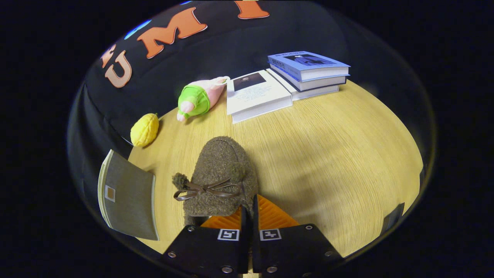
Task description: Open the storage box then place both shoes into the box .Put the left shoe in first, then the right shoe, with the right side of both shoes facing outward in a uniform manner.
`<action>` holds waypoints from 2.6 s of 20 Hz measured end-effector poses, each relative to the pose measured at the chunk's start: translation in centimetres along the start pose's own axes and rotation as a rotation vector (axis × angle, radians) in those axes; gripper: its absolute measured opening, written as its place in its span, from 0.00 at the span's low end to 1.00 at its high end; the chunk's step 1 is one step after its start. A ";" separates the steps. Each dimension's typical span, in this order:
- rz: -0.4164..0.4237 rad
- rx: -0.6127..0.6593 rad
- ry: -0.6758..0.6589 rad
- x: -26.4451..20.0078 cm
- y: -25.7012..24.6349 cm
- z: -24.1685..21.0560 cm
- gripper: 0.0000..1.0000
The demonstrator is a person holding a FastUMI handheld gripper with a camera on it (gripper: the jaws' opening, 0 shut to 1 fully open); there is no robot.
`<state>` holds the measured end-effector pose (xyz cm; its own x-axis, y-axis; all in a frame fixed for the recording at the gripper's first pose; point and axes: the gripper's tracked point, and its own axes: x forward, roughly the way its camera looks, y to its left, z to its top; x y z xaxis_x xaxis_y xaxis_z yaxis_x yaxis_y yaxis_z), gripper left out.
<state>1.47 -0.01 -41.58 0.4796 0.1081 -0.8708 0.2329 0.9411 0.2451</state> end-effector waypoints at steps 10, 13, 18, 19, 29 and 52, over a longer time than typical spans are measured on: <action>0.145 -0.022 -0.033 -5.7 10.9 1.6 0.05; 0.175 -0.053 -0.057 -7.0 14.3 2.3 0.05; 0.233 -0.110 -0.067 -8.7 21.1 2.3 0.05; 0.246 -0.122 -0.070 -8.9 22.4 2.1 0.05; 0.309 -0.210 -0.060 -9.4 33.7 0.1 0.05; 0.221 -0.238 -0.070 -9.2 33.6 -2.4 0.33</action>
<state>2.87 31.39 -26.32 0.5553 0.3032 -0.7744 -0.0835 0.9468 0.3108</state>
